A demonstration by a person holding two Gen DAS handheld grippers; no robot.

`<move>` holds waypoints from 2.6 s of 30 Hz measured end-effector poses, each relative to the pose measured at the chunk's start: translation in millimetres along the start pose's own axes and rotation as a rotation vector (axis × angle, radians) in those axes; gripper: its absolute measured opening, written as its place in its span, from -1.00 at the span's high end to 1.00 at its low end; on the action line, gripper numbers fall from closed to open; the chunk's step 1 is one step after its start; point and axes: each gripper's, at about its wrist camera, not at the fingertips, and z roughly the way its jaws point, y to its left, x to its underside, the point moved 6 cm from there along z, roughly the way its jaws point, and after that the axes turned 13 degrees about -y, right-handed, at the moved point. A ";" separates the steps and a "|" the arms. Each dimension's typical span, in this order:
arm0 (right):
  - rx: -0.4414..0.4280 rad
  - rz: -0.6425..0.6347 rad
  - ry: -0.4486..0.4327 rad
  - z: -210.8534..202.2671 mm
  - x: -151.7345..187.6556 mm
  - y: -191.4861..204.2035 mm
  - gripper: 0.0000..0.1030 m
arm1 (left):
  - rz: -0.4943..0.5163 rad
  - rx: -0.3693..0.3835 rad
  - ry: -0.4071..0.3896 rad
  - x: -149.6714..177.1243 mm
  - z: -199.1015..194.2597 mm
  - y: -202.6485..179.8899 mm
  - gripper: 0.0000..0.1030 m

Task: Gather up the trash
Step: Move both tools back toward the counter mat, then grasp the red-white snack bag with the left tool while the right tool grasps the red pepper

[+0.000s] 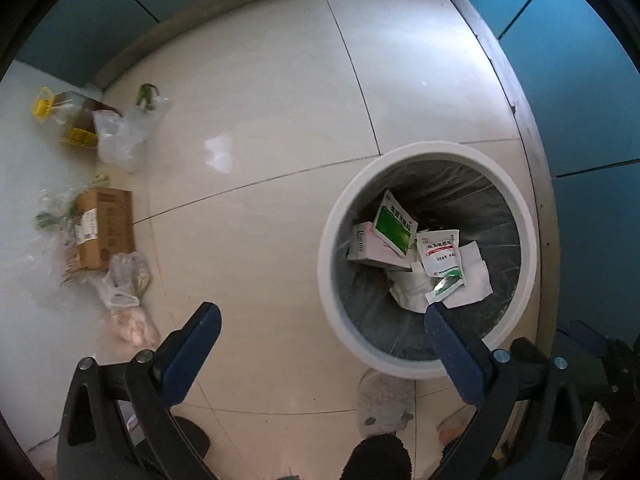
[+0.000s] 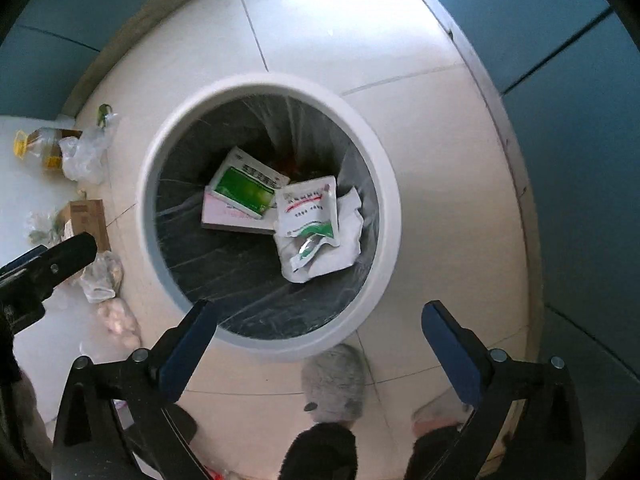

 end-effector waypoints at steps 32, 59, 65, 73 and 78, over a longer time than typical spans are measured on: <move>0.025 -0.116 -0.325 -505.7 13.0 29.0 -1.00 | -0.007 0.039 -0.286 30.8 -415.2 20.8 -1.00; -0.071 0.378 -0.599 -733.9 69.9 -171.2 -1.00 | 0.342 -0.030 -0.671 -11.3 -597.5 -215.7 -1.00; 0.118 0.760 -0.634 -747.0 144.7 -356.6 -1.00 | 0.528 0.082 -0.643 5.6 -592.3 -376.9 -1.00; 0.281 1.197 -0.566 -701.9 251.2 -552.6 -0.95 | 0.680 0.229 -0.390 35.5 -535.0 -558.4 -1.00; 0.244 1.245 -0.536 -659.6 261.1 -597.7 -0.55 | 0.713 0.289 -0.257 41.2 -492.5 -632.9 -1.00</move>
